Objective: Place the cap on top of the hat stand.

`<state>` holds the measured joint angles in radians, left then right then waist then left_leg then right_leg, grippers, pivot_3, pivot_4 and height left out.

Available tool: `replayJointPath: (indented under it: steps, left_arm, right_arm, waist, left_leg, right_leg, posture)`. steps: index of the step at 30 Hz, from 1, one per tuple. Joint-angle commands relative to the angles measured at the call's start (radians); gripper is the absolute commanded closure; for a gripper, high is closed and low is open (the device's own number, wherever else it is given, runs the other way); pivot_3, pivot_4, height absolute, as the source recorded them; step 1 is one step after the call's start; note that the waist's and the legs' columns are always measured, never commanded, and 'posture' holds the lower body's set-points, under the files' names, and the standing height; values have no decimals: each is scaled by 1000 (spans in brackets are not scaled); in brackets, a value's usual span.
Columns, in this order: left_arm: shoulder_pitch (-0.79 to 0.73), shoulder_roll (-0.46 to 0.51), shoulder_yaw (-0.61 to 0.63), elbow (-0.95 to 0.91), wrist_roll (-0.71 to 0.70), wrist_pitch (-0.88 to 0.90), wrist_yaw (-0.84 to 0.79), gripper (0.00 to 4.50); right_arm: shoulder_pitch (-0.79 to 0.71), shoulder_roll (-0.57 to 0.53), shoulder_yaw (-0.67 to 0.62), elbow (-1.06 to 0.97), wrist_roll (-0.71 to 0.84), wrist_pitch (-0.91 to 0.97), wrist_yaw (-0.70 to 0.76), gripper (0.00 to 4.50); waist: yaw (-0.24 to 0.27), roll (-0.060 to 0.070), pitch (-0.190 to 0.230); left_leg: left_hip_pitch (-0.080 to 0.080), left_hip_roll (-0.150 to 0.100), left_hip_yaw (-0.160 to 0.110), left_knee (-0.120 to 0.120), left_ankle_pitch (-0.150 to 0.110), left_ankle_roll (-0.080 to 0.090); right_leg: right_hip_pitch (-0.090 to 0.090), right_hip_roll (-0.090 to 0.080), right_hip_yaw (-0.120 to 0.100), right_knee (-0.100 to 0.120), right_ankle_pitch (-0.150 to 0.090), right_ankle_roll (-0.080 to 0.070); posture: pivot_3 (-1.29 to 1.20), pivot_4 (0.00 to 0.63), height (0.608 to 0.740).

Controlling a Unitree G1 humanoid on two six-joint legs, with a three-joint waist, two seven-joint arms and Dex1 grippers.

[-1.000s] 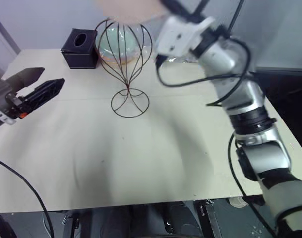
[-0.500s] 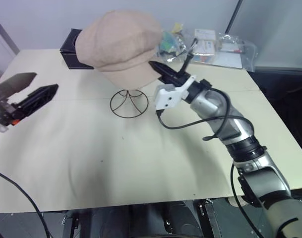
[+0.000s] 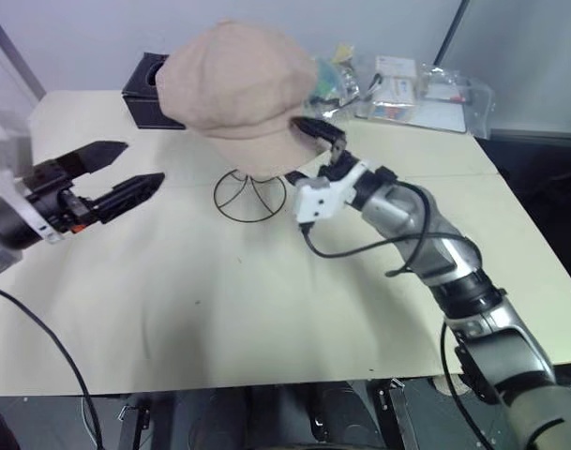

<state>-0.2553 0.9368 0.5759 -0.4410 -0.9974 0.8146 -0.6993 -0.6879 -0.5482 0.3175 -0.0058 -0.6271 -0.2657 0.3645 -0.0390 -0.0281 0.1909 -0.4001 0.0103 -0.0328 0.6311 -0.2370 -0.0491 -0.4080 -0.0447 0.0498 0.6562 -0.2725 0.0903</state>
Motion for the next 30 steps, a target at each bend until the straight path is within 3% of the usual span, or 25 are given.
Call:
replayJointPath:
  steps: [1, 4, 9, 12, 14, 21, 25, 30]
  left_arm:
    - [-31, 33, -45, -57, 53, -55, -15, 0]
    - [-60, 51, -141, -86, 176, -131, -14, 0]
    - [-95, 92, -294, -122, 371, -265, -52, 0]
    - [-119, 117, -470, -115, 625, -471, -88, 0]
    - [-130, 110, -525, -102, 705, -541, -98, 0]
    - [-255, -54, -735, 40, 1103, -837, 40, 0]
    - [-341, -161, -809, 135, 1293, -924, 141, 0]
    - [-434, -259, -896, 253, 1513, -1026, 245, 0]
  right_arm:
    - [71, -73, -91, -118, 33, -2, 28, 13]
    - [159, -144, -163, -188, 126, -45, 66, 13]
    - [282, -240, -281, -291, 469, -71, 232, 13]
    - [328, -344, -450, -330, 846, 225, 438, 13]
    - [320, -374, -502, -339, 965, 348, 473, 13]
    - [180, -494, -690, -331, 1550, 943, 534, 13]
    - [128, -521, -737, -320, 1726, 1105, 516, 13]
    - [115, -541, -748, -318, 1760, 1160, 510, 13]
  waist:
    - [-1, 0, 0]
    - [-2, 0, 0]
    - [-5, 0, 0]
    - [-1, 1, 1]
    - [1, 2, 1]
    - [3, 3, 2]
    - [7, 3, 2]
    - [25, 3, 2]
  left_leg:
    - [0, 0, 0, 0, 0, 0]
    - [0, 0, 0, 0, 0, 0]
    - [1, 0, 1, 0, 0, 0]
    - [1, 0, 1, 0, 0, 0]
    - [1, 0, 1, 0, 0, 0]
    - [3, 1, 2, 0, 0, 1]
    - [2, 1, 2, 1, -1, 1]
    - [1, 0, 3, 1, -1, 2]
  right_leg:
    - [0, 0, 0, 0, 0, 0]
    - [0, 0, 0, 0, 0, 0]
    - [1, 1, 1, -1, 0, 0]
    - [2, 1, 1, -1, 0, 0]
    - [3, 1, 1, -3, 0, 0]
    - [6, 2, 1, -5, 0, 0]
    - [5, 2, 1, -6, 0, 0]
    - [5, 1, 1, -6, 1, 1]
  posture:
    - [0, 150, 740]
    - [0, 150, 740]
    - [0, 150, 740]
    - [0, 150, 740]
    - [0, 150, 740]
    - [0, 150, 740]
    - [0, 150, 740]
    - [0, 150, 740]
